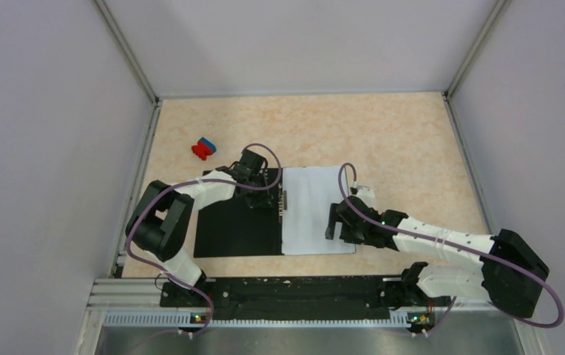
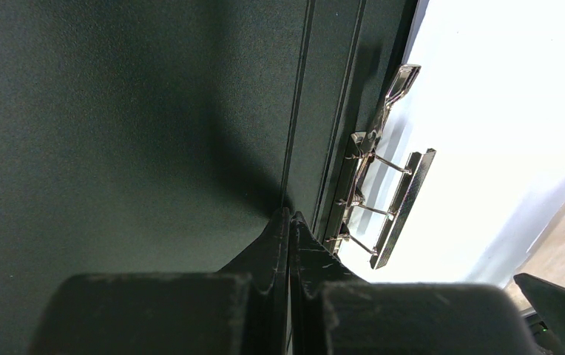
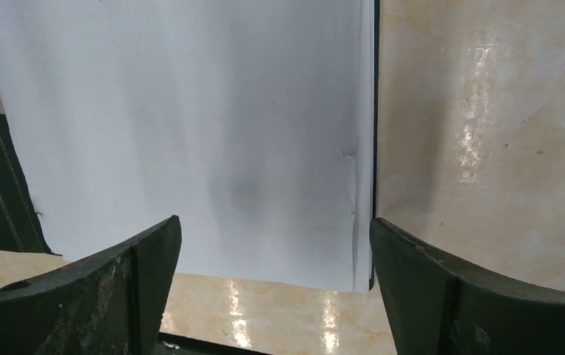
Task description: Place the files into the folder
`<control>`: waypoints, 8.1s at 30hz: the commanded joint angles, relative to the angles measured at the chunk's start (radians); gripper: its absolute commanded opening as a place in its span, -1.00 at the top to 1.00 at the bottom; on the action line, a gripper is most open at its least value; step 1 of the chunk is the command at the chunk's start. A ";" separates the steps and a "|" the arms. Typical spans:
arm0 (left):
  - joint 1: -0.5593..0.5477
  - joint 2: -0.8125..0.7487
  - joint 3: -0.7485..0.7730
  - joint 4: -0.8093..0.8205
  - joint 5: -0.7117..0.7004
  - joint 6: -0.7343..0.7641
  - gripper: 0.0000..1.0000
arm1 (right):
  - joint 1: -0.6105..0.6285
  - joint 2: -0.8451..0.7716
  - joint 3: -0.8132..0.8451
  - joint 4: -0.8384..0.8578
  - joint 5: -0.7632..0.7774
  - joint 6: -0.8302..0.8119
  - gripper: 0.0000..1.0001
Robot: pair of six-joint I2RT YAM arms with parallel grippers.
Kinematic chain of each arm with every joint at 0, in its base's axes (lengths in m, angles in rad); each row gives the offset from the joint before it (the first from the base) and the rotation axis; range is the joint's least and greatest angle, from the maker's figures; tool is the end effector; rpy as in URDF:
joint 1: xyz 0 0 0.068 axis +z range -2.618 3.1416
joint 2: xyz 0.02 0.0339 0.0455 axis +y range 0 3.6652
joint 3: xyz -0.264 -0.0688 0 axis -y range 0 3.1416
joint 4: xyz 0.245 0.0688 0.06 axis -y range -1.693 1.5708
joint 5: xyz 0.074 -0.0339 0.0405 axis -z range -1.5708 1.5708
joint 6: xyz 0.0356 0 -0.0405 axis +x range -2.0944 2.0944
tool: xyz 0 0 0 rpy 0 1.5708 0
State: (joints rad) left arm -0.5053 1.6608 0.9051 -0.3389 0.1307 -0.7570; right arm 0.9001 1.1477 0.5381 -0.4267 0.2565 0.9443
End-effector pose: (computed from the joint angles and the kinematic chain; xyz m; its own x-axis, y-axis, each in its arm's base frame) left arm 0.2719 -0.1557 0.1549 -0.9308 -0.2632 -0.2537 -0.1472 0.9051 -0.3990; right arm 0.1327 0.1527 0.1698 -0.8624 0.1738 -0.4755 0.0361 0.9579 0.2847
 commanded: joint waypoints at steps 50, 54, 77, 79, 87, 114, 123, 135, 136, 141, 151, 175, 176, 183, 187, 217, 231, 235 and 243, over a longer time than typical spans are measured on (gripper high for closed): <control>-0.012 0.050 -0.037 -0.009 -0.008 0.008 1.00 | -0.005 -0.004 -0.005 0.017 -0.024 -0.006 -0.94; -0.012 0.053 -0.037 -0.009 -0.007 0.008 1.00 | -0.006 0.005 -0.017 0.032 -0.031 0.000 -0.94; -0.012 0.052 -0.037 -0.007 -0.008 0.008 1.00 | -0.006 0.012 -0.026 0.016 0.003 0.005 -0.94; -0.012 0.052 -0.037 -0.008 -0.008 0.009 1.00 | -0.005 0.015 -0.034 0.026 0.000 0.005 -0.94; -0.012 0.054 -0.034 -0.009 -0.006 0.007 1.00 | 0.009 0.033 -0.021 0.068 -0.037 0.000 -0.94; -0.013 0.052 -0.014 -0.021 -0.004 0.021 1.00 | -0.291 -0.048 0.049 0.107 -0.136 -0.149 -0.89; -0.012 0.053 0.008 -0.041 -0.013 0.031 1.00 | -0.362 0.174 0.169 0.233 -0.177 -0.209 -0.62; -0.012 0.057 0.003 -0.035 -0.010 0.029 1.00 | -0.363 0.256 0.156 0.273 -0.166 -0.221 -0.61; -0.012 0.058 0.003 -0.034 -0.009 0.027 1.00 | -0.363 0.261 0.152 0.275 -0.167 -0.220 -0.61; -0.012 0.062 0.001 -0.031 -0.009 0.025 1.00 | -0.360 0.271 0.133 0.287 -0.176 -0.216 -0.61; -0.012 0.061 -0.008 -0.025 -0.009 0.023 1.00 | -0.347 0.287 0.108 0.295 -0.166 -0.212 -0.61; -0.012 0.052 -0.011 -0.028 -0.014 0.024 1.00 | -0.331 0.240 0.170 0.205 -0.087 -0.226 -0.64; -0.012 0.054 -0.010 -0.028 -0.013 0.024 1.00 | -0.332 0.236 0.177 0.201 -0.089 -0.230 -0.65; -0.012 0.051 0.005 -0.036 -0.014 0.031 0.93 | -0.333 0.220 0.211 0.184 -0.112 -0.244 -0.66; -0.011 0.043 0.037 -0.062 -0.029 0.050 0.87 | -0.333 0.218 0.236 0.169 -0.111 -0.258 -0.66; 0.133 0.309 0.518 -0.180 0.194 0.094 0.40 | -0.096 0.477 0.493 0.122 -0.040 -0.229 -0.11; 0.133 0.336 0.497 -0.150 0.233 0.095 0.39 | -0.187 0.385 0.345 0.084 0.049 -0.275 0.46; 0.133 0.341 0.494 -0.148 0.233 0.094 0.39 | -0.188 0.418 0.347 0.093 0.039 -0.282 0.54; 0.133 0.354 0.491 -0.143 0.237 0.095 0.38 | -0.188 0.464 0.347 0.105 0.032 -0.282 0.59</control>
State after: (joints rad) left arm -0.3721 2.0060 1.3895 -0.5110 0.3515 -0.6670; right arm 0.7124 1.5929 0.8787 -0.3439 0.2802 0.6727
